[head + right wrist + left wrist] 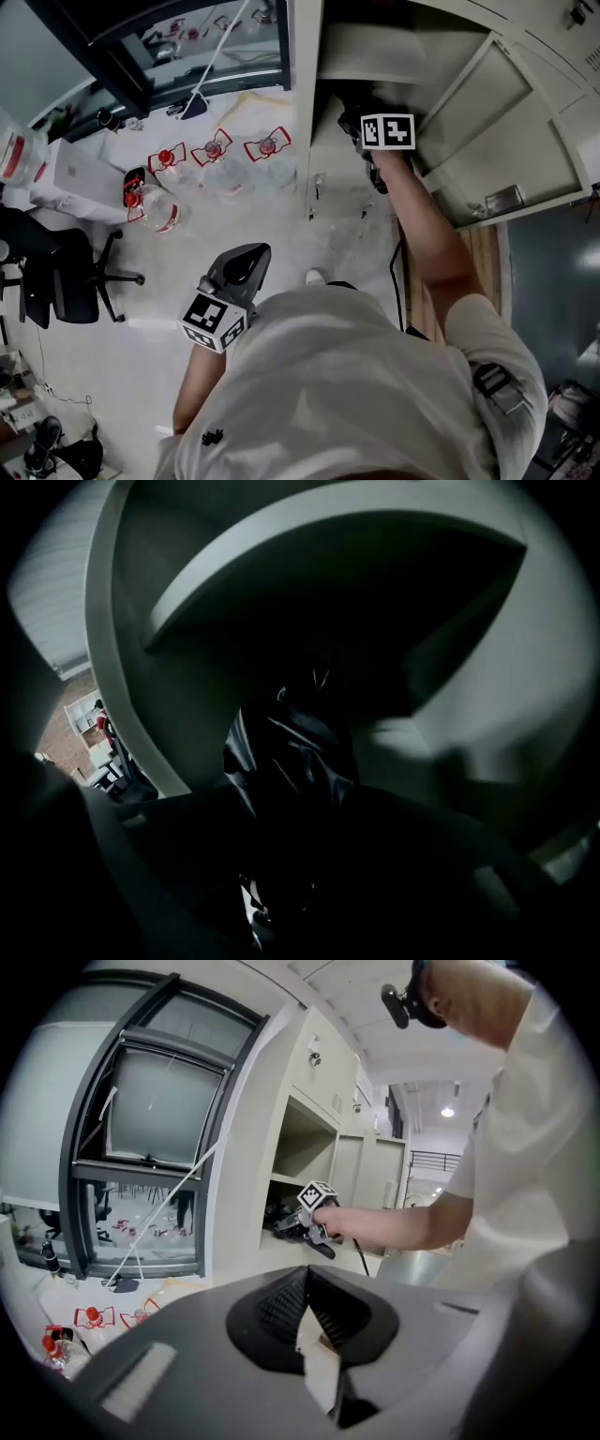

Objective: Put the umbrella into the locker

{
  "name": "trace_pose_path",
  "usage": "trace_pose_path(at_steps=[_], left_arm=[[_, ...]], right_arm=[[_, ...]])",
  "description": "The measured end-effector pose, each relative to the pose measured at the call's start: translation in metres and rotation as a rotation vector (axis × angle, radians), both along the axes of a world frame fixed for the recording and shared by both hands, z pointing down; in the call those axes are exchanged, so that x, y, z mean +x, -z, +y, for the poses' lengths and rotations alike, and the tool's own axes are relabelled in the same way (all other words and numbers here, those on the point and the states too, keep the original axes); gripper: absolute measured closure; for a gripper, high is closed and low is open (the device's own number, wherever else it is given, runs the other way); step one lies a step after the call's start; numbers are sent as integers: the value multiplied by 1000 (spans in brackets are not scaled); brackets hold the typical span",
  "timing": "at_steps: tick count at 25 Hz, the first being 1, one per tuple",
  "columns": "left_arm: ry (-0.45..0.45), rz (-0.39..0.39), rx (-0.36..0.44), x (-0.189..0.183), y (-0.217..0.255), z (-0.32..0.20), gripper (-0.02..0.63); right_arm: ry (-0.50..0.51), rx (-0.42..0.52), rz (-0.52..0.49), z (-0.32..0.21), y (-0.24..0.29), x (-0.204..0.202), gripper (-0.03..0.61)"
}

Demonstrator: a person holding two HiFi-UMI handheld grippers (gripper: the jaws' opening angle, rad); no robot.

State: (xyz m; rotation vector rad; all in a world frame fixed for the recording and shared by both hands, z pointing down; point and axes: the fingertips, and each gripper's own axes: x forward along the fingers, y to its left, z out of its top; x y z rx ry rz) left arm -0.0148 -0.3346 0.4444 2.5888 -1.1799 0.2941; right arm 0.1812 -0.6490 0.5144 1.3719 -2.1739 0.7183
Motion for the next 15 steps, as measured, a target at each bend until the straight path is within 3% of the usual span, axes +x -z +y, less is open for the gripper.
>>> trace_pose_path(at_steps=[11, 15], left_arm=[[77, 40, -27, -3, -4, -14, 557], [84, 42, -34, -3, -5, -12, 557]], right_arm=[[26, -33, 101, -43, -13, -7, 324], [22, -23, 94, -46, -12, -7, 319]])
